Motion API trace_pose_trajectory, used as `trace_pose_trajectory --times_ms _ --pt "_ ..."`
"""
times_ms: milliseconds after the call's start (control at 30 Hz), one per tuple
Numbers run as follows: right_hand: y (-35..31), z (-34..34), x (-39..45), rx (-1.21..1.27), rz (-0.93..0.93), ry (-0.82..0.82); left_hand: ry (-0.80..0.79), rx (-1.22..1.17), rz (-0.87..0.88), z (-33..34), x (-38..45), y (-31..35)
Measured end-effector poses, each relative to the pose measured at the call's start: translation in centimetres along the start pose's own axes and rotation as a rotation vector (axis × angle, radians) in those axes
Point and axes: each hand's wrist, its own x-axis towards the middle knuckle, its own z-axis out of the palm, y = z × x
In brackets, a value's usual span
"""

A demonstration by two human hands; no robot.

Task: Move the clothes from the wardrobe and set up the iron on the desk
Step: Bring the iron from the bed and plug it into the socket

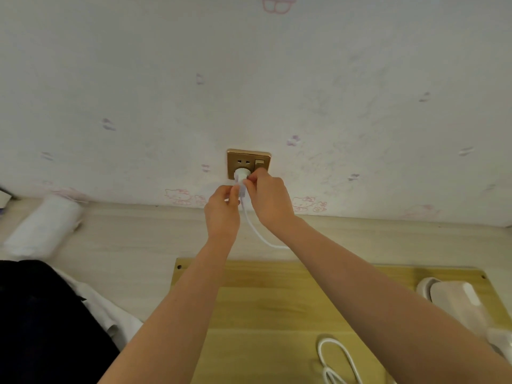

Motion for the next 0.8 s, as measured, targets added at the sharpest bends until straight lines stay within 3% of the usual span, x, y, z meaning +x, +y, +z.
trace_pose_trajectory --times_ms 100,400,800 --pt "0.6 -1.2 -1.0 -0.130 -0.027 -0.062 -0.008 0.036 -0.014 -0.4 -1.2 -0.5" --pt "6.2 -3.8 -9.0 -0.196 -0.056 -0.238 -0.077 0.259 0.017 -0.8 -9.7 -1.8" --pt "16.2 -8.1 -26.7 -0.395 -0.167 -0.349 -0.163 0.577 0.103 4.3 -29.6 -2.7"
